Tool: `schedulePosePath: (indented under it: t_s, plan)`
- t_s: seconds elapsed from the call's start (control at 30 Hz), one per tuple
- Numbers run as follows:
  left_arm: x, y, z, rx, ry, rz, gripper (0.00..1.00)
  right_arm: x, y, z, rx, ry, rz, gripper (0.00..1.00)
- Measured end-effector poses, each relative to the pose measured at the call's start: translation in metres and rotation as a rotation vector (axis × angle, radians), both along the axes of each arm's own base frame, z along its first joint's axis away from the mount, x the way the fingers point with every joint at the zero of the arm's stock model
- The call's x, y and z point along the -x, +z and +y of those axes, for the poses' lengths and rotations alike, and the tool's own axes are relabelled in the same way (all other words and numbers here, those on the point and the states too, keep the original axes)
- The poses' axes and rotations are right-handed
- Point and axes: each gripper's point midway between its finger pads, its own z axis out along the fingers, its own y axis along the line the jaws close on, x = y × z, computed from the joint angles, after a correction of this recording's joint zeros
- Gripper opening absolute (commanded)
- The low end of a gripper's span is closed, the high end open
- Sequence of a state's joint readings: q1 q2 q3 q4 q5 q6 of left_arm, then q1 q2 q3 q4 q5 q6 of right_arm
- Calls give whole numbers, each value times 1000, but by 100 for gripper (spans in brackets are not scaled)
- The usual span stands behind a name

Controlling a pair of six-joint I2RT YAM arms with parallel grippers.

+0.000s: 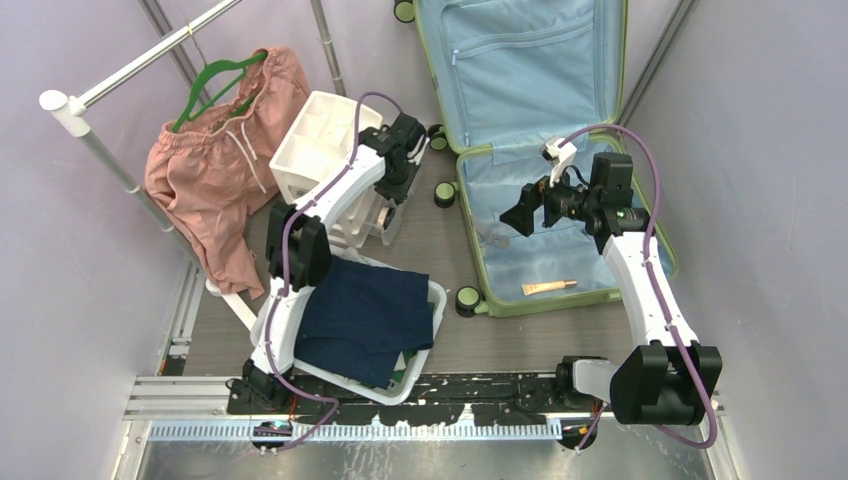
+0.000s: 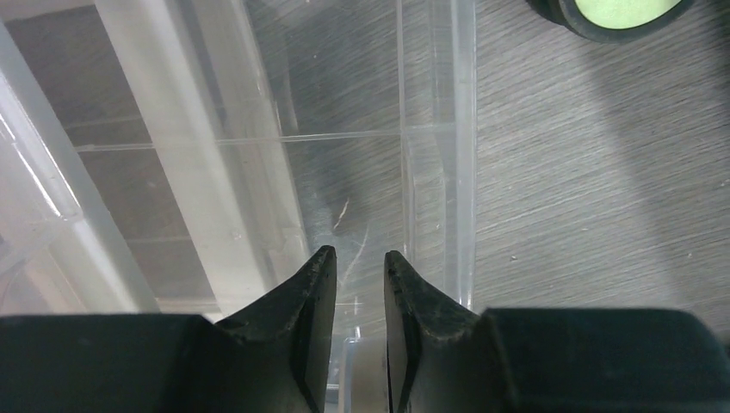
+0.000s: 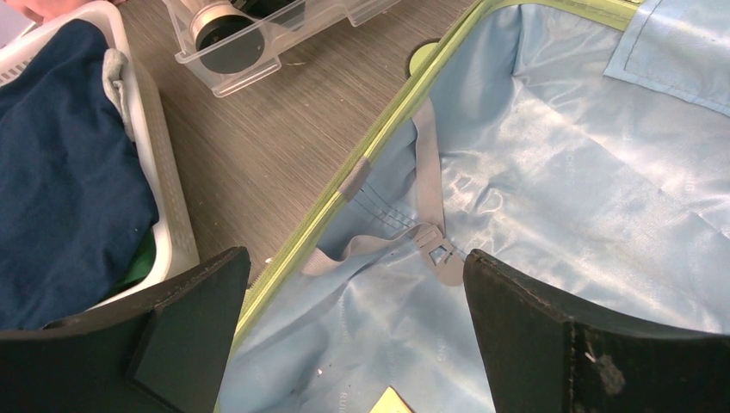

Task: Open, take out, and arrange the luggage
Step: Place the personal item in the drawer.

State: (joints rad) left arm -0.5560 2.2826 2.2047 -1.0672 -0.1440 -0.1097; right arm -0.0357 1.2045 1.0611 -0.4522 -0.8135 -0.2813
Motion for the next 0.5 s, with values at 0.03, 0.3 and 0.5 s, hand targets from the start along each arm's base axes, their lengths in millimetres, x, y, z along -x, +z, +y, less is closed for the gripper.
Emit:
schedulePosePath:
  t_s: [0.03, 0.3, 0.5]
  plan:
    - [0, 0, 0, 2, 4, 0, 32, 0, 0, 0, 0, 0, 0, 100]
    - [-8, 44, -7, 53, -19, -82, 51, 1, 2, 2, -19, 1, 9, 100]
    - [23, 89, -3, 123, -68, -104, 50, 0, 5, 4, -36, 2, 7, 100]
